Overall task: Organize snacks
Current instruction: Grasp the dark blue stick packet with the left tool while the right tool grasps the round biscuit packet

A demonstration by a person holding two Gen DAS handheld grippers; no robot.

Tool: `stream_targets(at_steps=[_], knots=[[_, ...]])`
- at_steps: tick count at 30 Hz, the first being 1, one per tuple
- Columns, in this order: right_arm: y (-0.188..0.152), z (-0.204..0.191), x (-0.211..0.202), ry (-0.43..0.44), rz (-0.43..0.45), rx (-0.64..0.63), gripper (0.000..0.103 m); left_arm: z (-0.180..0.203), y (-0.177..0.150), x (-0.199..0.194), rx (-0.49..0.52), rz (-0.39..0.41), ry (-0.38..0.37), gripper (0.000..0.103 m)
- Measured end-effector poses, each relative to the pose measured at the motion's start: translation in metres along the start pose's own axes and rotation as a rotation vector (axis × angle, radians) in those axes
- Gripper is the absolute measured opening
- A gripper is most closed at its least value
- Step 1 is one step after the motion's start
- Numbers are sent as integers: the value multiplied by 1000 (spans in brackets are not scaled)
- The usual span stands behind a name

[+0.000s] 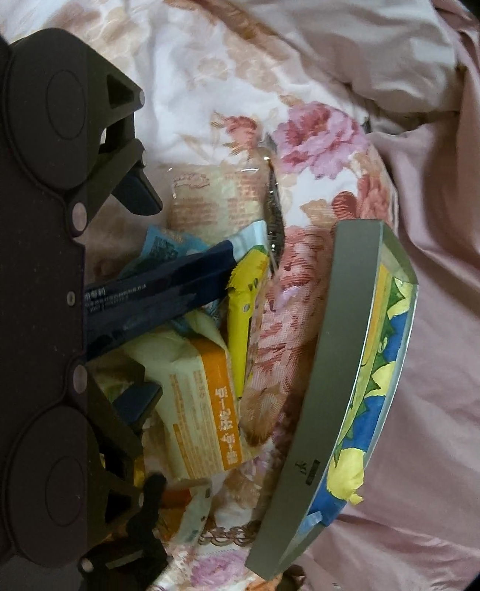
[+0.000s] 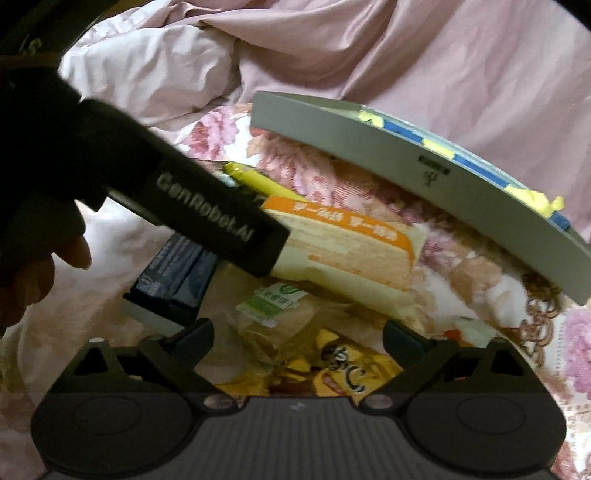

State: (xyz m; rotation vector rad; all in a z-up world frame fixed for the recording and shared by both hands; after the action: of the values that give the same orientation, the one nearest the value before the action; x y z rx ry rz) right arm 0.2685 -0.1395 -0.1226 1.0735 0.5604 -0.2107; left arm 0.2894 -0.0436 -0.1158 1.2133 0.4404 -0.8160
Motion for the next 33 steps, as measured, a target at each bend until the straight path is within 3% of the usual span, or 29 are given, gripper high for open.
stream_targets(at_steps=[3, 10, 12, 14, 19, 30, 33], knots=[[-1, -3, 2, 23, -11, -3, 86, -2, -2, -2, -40, -1, -33, 89], [-1, -5, 0, 44, -15, -9, 78, -12, -10, -9, -152, 40, -120, 78], [-2, -6, 2, 50, -23, -16, 70, -11, -13, -8, -165, 24, -139, 68], [-2, -7, 0, 56, -27, -13, 67, -6, -16, -6, -148, -3, -134, 52], [-3, -6, -3, 58, -38, -1, 59, -7, -20, -7, -164, -16, -143, 39], [-6, -6, -12, 70, -52, -2, 59, -33, -51, -37, -215, -25, -158, 35], [-8, -8, -20, 78, -48, -12, 59, -34, -60, -49, -174, -35, -179, 35]])
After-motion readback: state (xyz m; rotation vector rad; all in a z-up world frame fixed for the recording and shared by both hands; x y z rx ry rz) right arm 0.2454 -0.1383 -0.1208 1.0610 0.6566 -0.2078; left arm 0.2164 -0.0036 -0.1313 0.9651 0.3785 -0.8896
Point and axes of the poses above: each gripper's, at about its wrist camera, not at the fingertips, and x roughly the way its jaws point, z to its right, y to its top, the point moved 9 cm from there along x, roughly the way its jaws point, and after that the axes turned 13 degrees about -y, right-handed, at the moved point
